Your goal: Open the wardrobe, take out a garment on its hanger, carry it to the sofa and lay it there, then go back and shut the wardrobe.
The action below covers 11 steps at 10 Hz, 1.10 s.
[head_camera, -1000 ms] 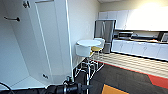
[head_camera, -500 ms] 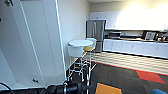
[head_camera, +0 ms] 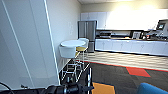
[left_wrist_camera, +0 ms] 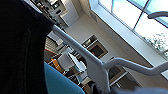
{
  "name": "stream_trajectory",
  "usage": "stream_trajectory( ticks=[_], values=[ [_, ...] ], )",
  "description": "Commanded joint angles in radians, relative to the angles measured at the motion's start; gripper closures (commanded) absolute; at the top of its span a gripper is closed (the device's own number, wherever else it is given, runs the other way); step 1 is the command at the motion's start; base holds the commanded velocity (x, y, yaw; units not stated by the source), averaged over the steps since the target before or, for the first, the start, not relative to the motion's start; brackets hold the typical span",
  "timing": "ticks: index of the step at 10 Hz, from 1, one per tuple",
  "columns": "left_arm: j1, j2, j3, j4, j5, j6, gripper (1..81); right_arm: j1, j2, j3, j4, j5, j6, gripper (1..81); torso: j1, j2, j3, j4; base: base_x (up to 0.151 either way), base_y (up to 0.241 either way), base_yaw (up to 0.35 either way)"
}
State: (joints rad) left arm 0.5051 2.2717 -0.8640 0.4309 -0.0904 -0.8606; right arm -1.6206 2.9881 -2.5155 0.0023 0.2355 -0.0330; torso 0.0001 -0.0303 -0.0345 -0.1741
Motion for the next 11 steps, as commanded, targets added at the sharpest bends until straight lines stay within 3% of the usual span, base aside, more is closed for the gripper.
stream_trajectory(
  ticks=[1,11],
  values=[
    [-0.122,-0.007,0.045,0.040,-0.042,0.017,81.1,0.043,0.010,0.008,-0.015,-0.051,-0.001,1.0,0.000,0.000,0.000,0.000,0.000,0.000,-0.250],
    [-0.118,-0.012,0.051,0.048,-0.040,0.017,81.1,0.043,0.016,-0.001,-0.021,-0.053,-0.001,1.0,0.000,0.000,0.000,0.000,0.000,0.000,-0.250]
  ],
)
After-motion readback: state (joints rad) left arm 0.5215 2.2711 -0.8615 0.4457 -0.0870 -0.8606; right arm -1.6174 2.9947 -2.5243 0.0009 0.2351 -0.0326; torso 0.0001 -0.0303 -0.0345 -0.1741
